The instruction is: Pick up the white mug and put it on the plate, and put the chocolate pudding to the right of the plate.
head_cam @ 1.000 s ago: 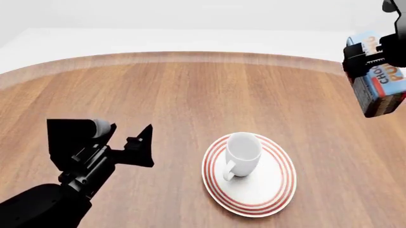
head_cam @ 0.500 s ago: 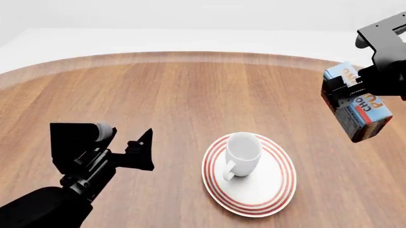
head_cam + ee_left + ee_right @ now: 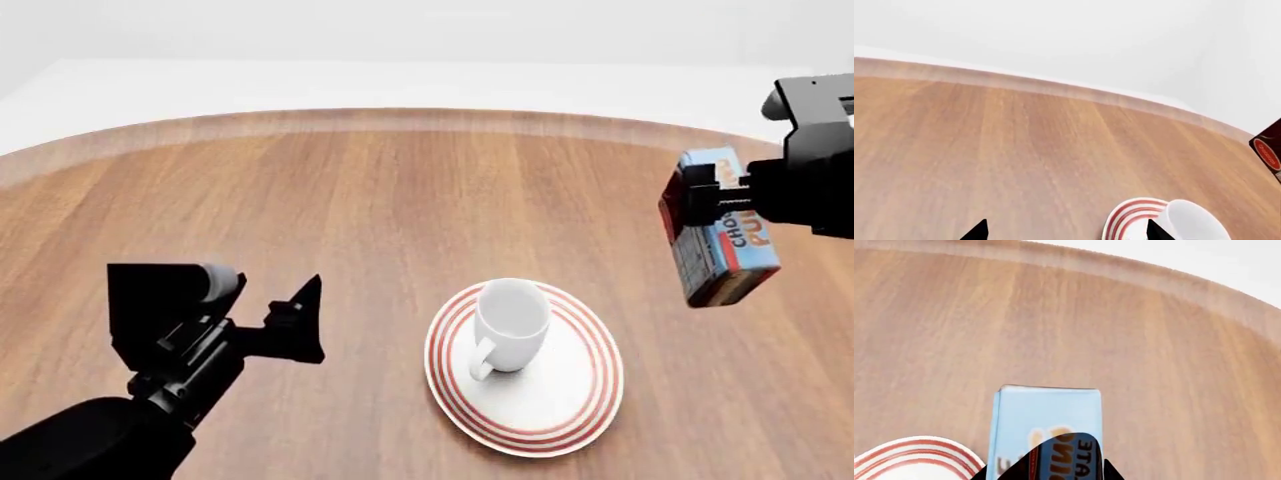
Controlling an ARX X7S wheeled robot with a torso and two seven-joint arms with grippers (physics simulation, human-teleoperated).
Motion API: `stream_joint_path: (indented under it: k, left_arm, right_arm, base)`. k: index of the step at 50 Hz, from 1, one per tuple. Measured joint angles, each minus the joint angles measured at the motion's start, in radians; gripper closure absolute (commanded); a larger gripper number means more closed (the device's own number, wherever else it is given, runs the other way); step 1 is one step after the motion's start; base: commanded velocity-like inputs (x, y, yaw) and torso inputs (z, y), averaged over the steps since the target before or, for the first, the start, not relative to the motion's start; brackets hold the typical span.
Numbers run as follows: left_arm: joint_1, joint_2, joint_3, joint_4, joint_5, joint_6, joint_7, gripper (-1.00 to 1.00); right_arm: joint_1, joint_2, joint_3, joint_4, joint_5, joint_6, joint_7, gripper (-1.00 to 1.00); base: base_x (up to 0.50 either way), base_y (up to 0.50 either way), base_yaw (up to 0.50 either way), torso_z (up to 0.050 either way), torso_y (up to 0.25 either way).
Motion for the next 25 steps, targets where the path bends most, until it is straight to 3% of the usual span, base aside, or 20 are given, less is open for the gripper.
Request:
stream_joint_path:
  k: [25]
  left_arm:
    - [0.022, 0.011, 0.000, -0.021, 0.002, 0.011, 0.014, -1.00]
  right_arm:
    - [-0.055, -0.138, -0.006, 0.327, -0.054, -0.110, -0.023, 1.00]
  base:
    - [0.00, 0.00, 0.00, 0.000, 0.000]
